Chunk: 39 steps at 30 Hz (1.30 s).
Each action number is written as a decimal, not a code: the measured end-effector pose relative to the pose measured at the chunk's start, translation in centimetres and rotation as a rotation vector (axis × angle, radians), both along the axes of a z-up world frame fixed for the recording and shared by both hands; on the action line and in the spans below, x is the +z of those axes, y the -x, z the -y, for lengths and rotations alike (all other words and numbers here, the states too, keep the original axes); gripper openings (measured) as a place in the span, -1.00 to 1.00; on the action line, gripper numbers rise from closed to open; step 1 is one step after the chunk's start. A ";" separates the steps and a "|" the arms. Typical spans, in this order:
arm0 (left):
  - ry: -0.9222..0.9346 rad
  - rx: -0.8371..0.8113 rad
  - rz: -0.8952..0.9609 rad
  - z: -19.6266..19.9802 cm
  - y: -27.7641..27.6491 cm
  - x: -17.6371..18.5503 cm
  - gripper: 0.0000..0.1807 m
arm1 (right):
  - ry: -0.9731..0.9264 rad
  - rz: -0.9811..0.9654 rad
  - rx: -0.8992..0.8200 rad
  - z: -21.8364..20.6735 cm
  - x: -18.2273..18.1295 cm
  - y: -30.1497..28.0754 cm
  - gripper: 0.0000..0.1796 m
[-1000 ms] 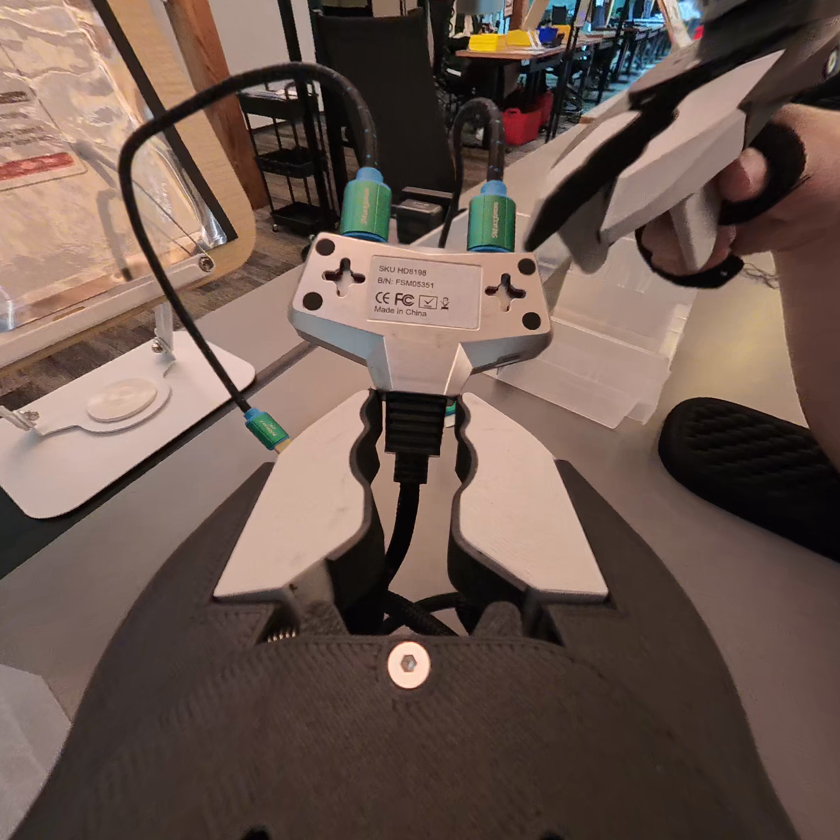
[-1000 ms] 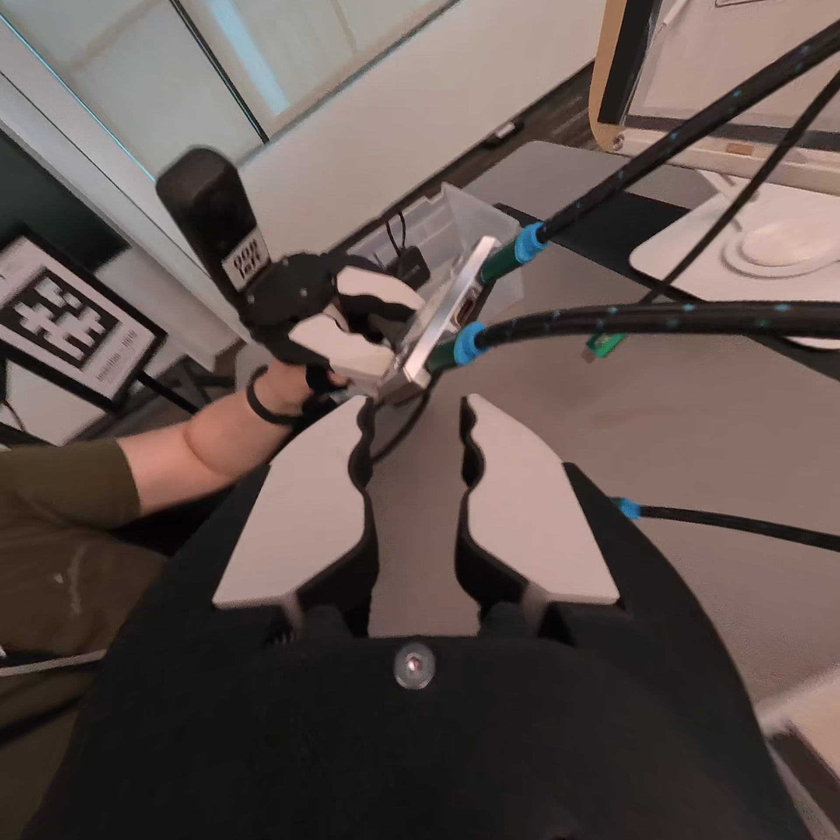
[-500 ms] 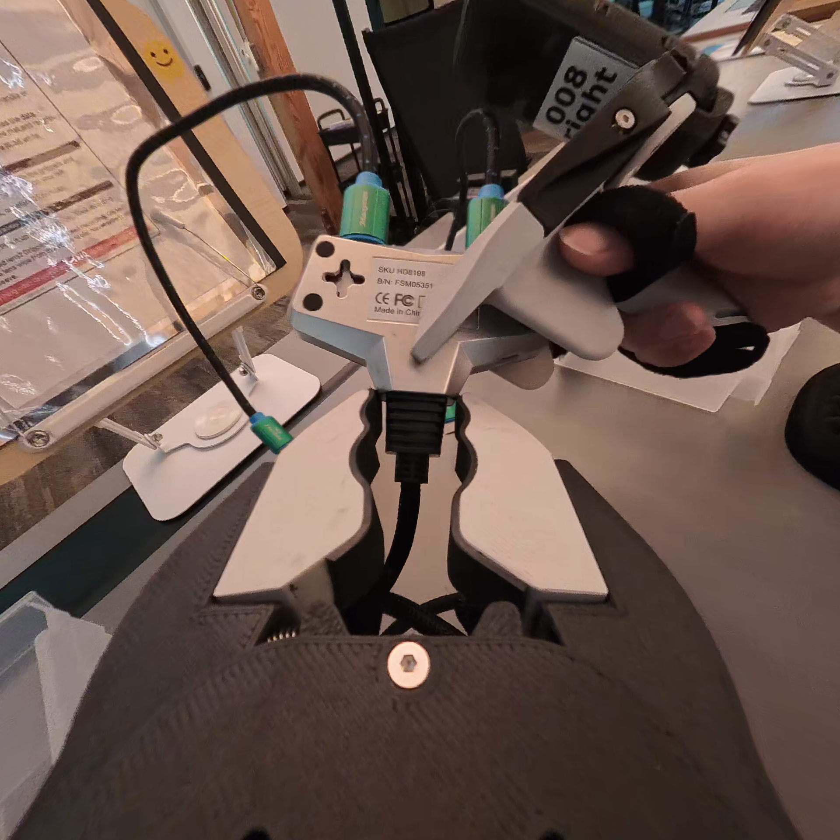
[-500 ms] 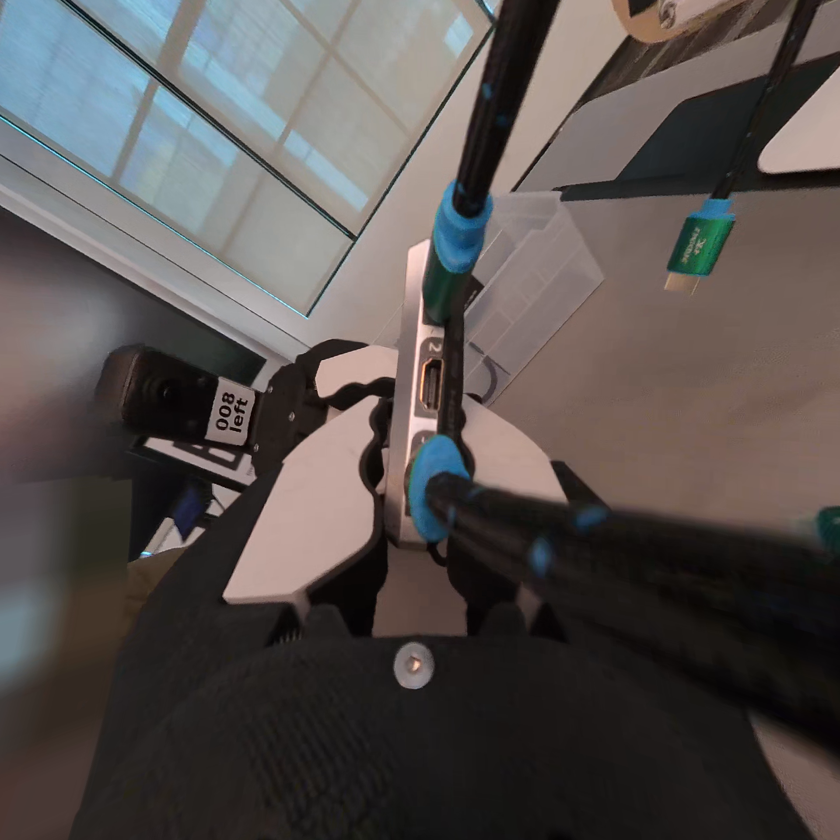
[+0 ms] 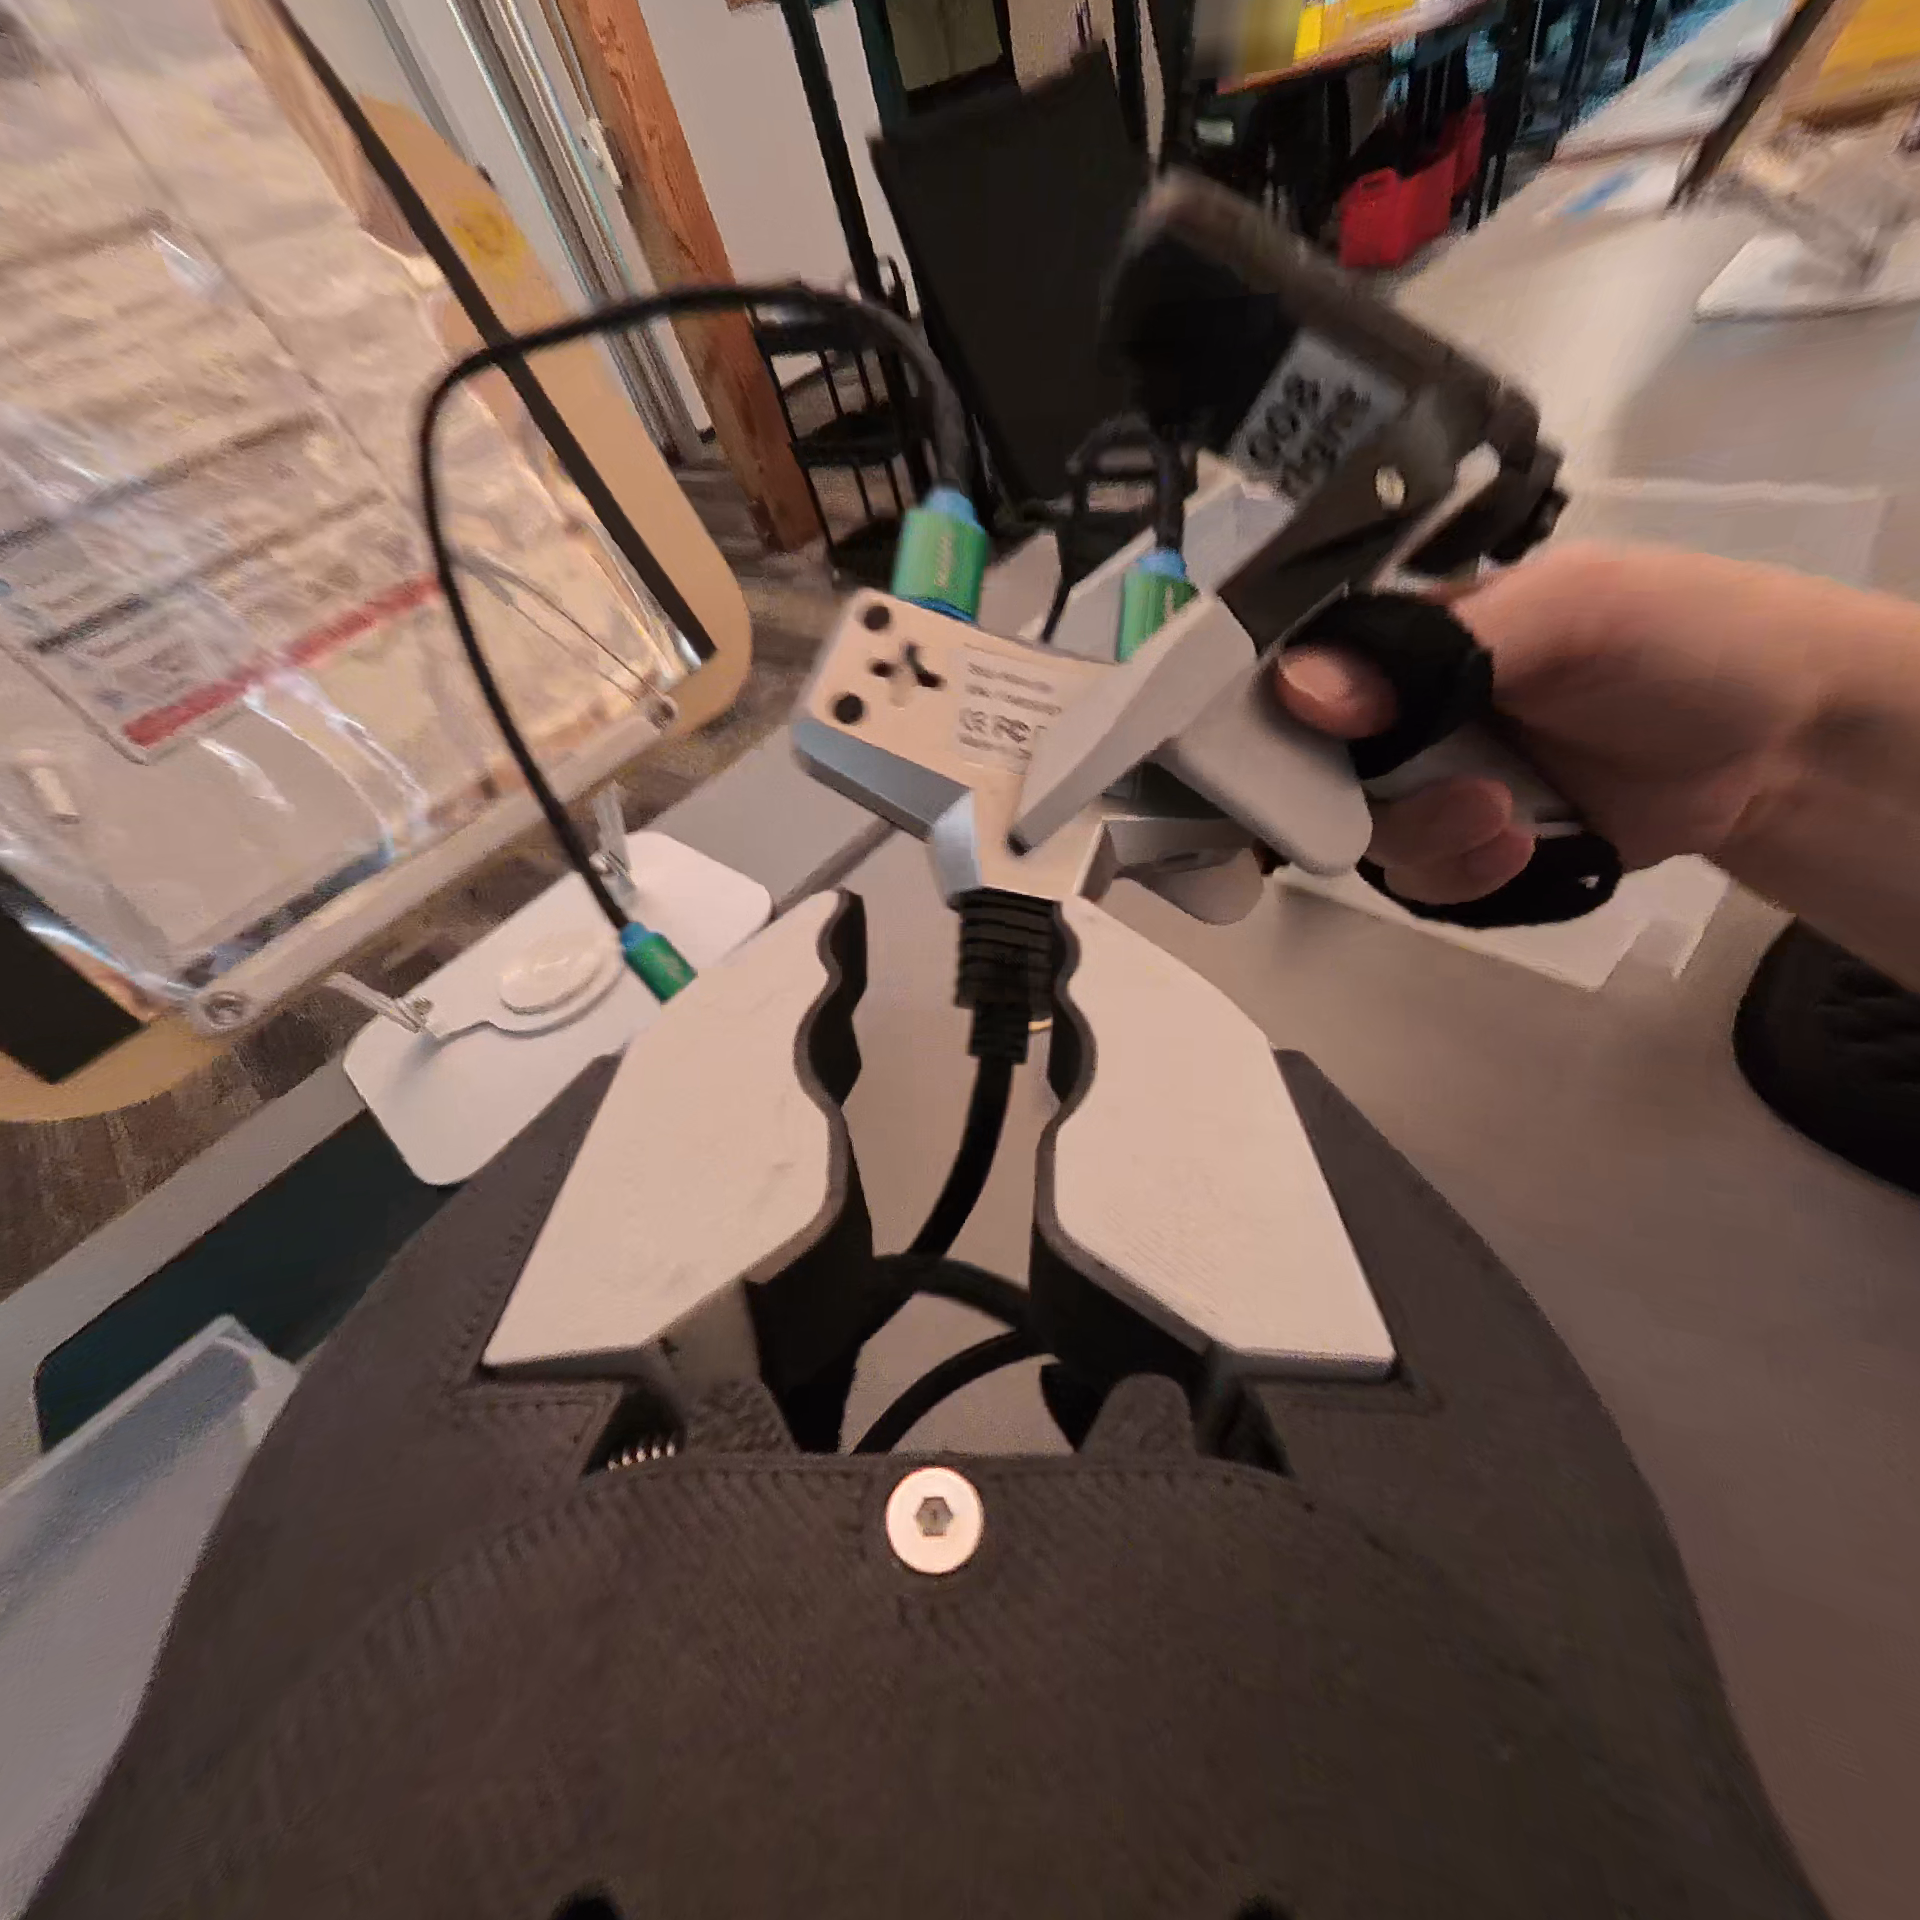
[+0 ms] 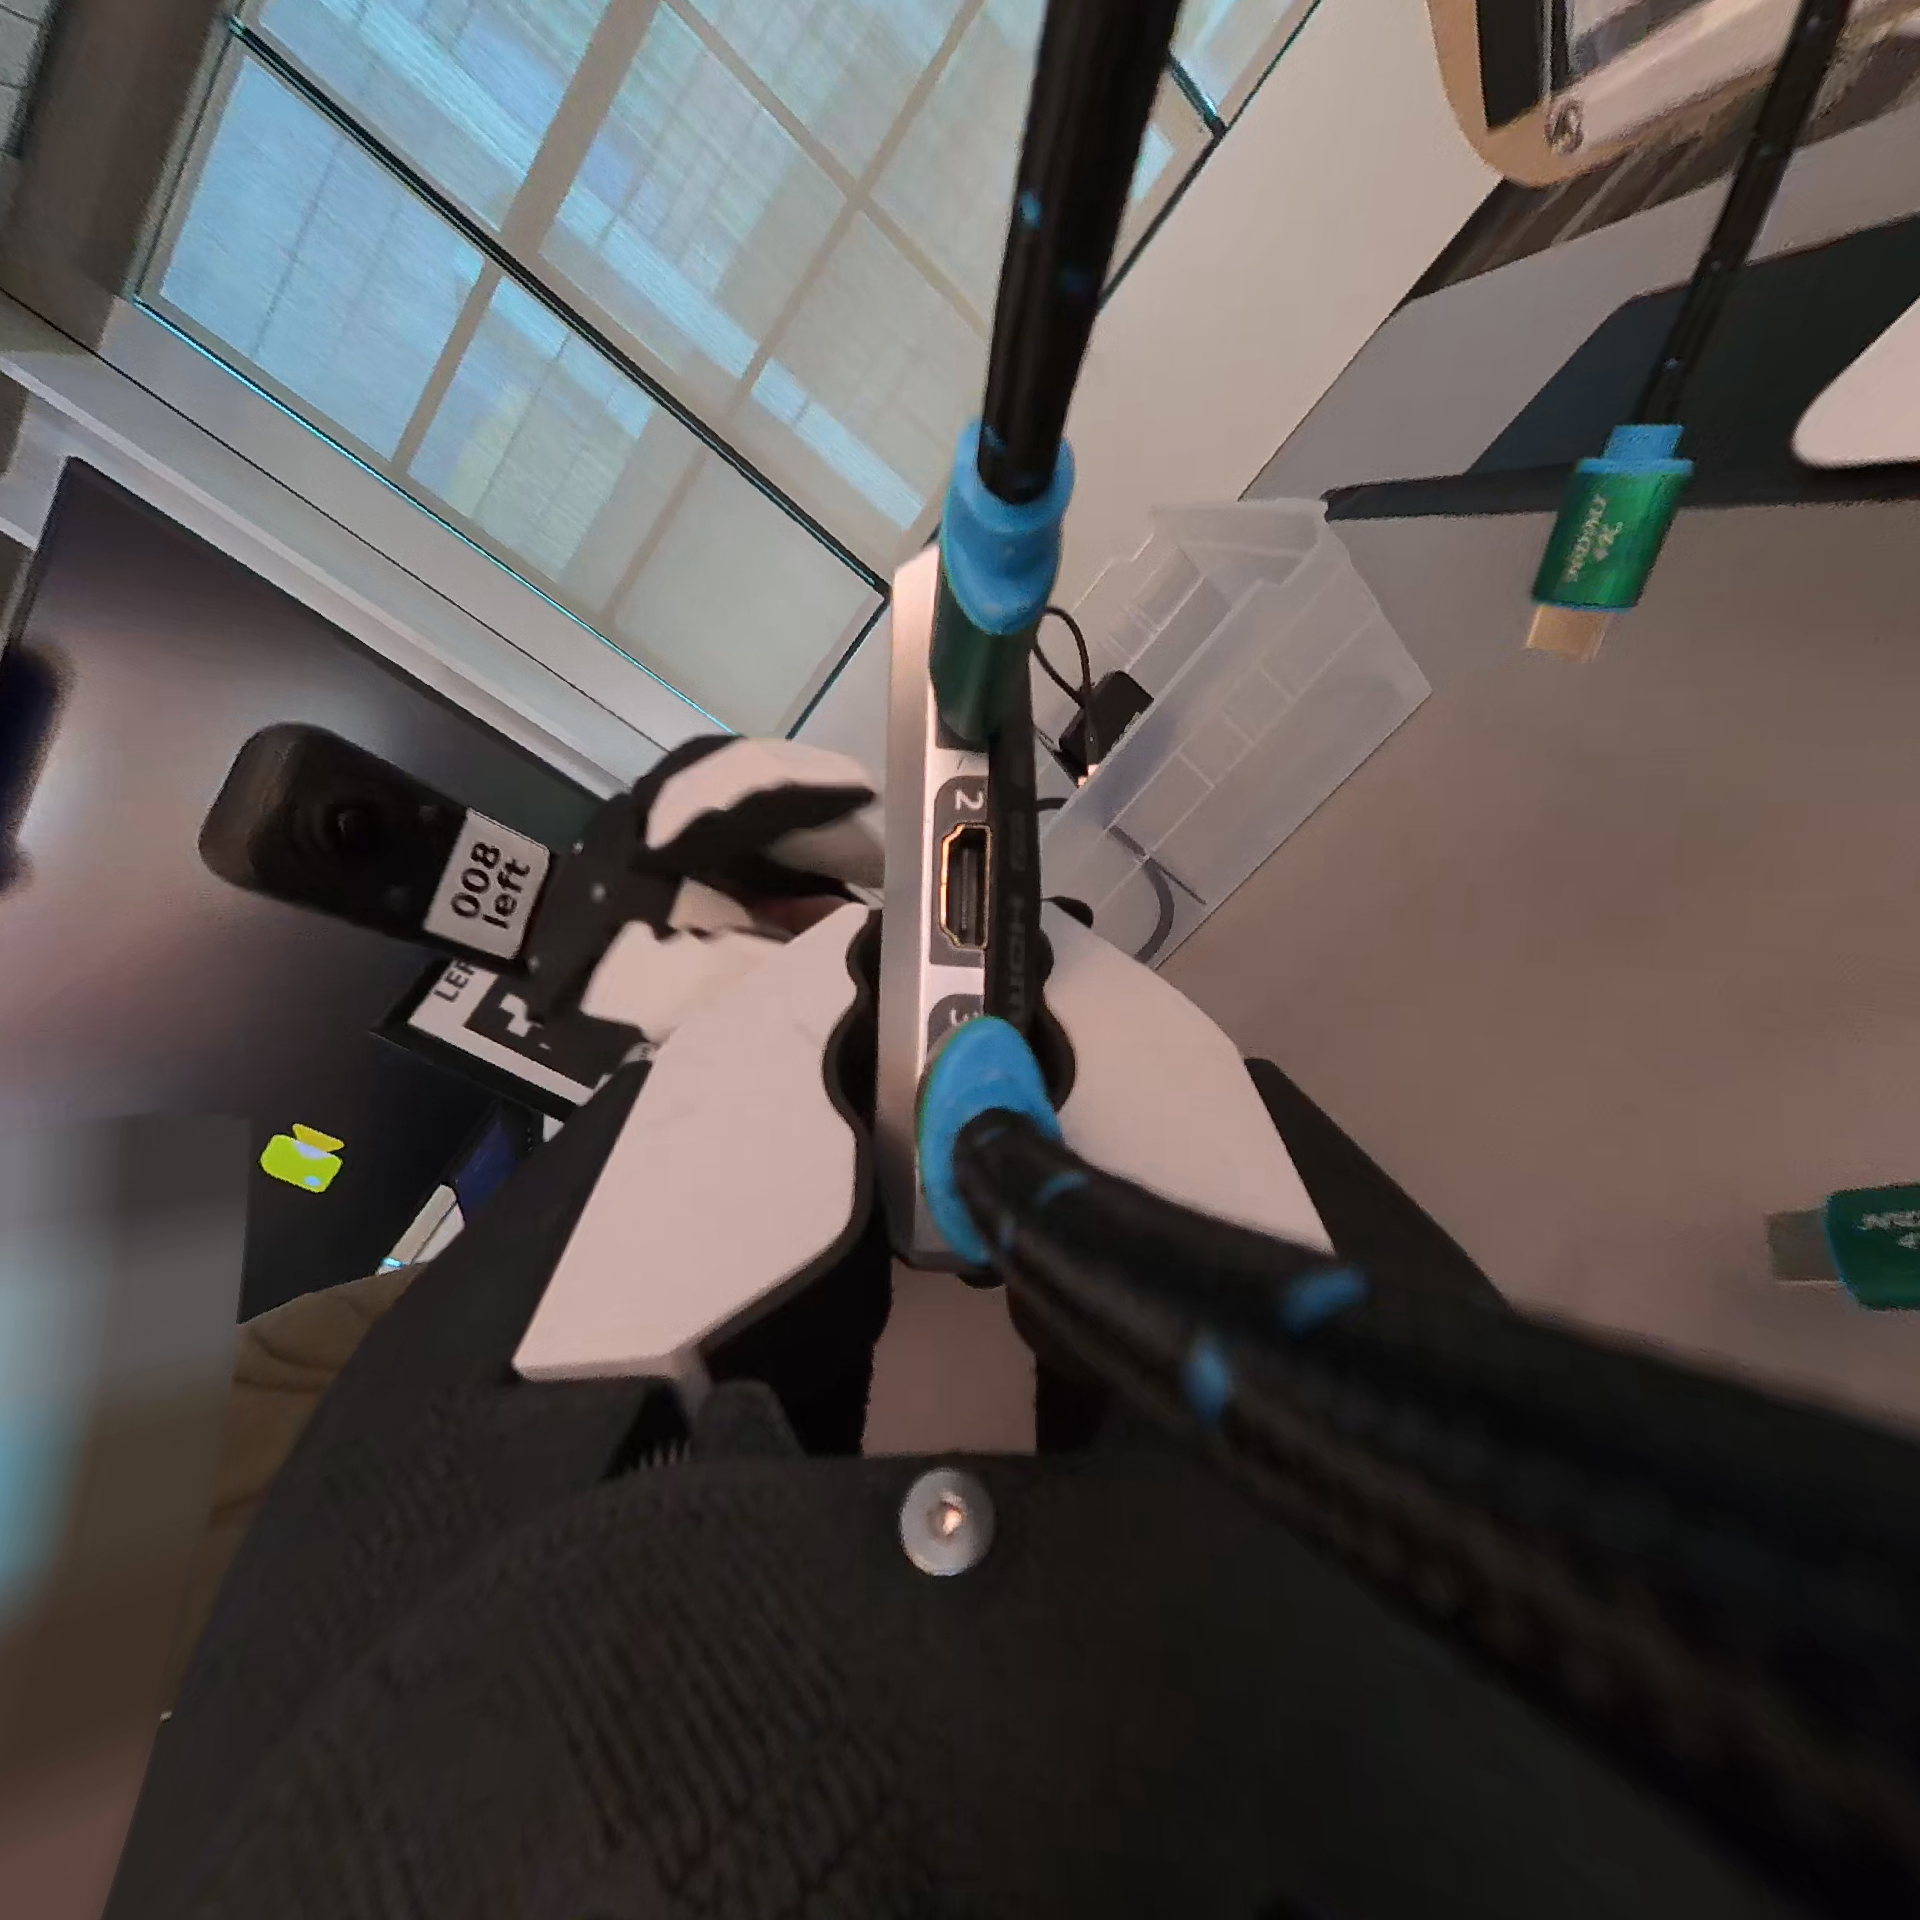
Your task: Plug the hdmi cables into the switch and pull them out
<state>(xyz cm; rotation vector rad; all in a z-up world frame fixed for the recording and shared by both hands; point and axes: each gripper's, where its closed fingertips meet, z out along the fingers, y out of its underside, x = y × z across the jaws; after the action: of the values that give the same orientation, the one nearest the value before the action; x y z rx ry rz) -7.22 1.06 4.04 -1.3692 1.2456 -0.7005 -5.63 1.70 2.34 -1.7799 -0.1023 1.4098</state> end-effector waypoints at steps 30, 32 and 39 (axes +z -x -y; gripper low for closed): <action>0.100 -0.206 0.504 1.8 12.8 16.1 -0.67 | -0.345 1.062 -0.618 5.9 16.7 -20.3 -0.74; 0.103 -0.211 0.508 1.8 13.1 16.2 -0.67 | -0.324 1.127 -0.630 6.6 16.8 -22.5 -0.73; 0.096 -0.225 0.499 2.1 12.8 16.1 -0.68 | -0.321 1.356 -0.504 8.6 12.8 -26.3 -0.74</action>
<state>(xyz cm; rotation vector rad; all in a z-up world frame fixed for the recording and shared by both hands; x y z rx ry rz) -20.07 -1.01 20.15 -1.0464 0.9761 -1.1906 20.66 -6.86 15.14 -1.9661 -0.5019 -0.3027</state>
